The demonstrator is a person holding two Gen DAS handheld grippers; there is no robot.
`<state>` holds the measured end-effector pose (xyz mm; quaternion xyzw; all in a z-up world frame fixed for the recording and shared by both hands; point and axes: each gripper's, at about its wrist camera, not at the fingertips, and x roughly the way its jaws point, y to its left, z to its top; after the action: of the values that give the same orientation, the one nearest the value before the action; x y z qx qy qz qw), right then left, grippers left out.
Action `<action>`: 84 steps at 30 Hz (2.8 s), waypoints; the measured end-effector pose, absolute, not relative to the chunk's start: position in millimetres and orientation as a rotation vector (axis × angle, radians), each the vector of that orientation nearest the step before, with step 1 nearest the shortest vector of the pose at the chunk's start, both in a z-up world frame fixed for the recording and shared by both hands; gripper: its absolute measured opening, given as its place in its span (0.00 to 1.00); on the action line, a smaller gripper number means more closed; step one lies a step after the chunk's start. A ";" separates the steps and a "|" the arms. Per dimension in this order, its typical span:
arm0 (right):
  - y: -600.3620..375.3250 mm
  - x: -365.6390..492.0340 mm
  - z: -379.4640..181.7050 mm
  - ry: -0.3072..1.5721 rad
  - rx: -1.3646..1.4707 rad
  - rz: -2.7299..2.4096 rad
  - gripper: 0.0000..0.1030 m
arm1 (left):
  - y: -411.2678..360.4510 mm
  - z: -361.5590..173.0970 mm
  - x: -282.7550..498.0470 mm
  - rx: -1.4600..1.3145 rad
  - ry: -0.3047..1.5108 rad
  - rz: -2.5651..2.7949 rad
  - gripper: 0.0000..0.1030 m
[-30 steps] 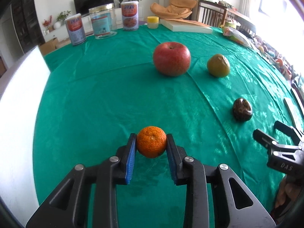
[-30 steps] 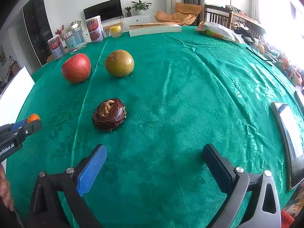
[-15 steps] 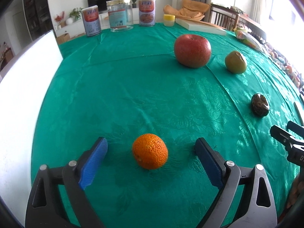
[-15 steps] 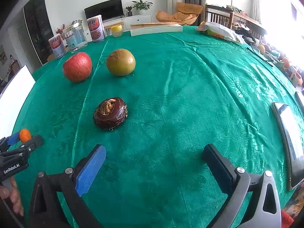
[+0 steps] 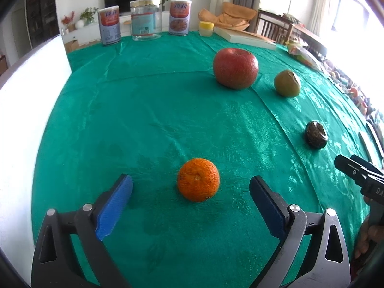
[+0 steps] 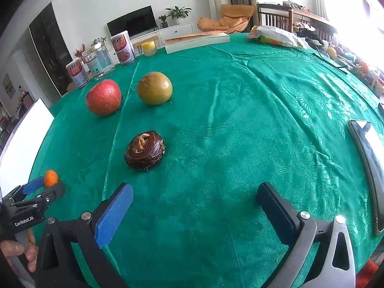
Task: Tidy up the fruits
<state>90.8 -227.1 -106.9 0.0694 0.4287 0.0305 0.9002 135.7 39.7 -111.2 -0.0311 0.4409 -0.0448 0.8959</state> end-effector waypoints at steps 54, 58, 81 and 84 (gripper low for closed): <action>200.7 -29.1 -8.9 1.153 -0.314 1.219 0.51 | 335.7 -25.0 -42.2 -0.355 0.961 0.484 0.28; 210.6 -20.9 -16.4 1.142 -0.288 1.184 0.59 | 338.3 -27.7 -43.6 -0.340 0.957 0.560 0.52; -261.1 84.4 -82.6 0.917 0.137 0.024 0.94 | 3.3 -76.6 128.6 0.023 0.900 -0.067 0.93; -253.2 92.2 -89.5 0.905 0.133 0.041 0.94 | 5.5 -93.3 147.0 0.025 0.914 -0.005 0.93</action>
<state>92.2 -253.2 -89.5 0.0641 0.4371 0.0200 0.8969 147.0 5.5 -93.3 0.0121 0.4414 -0.0023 0.8972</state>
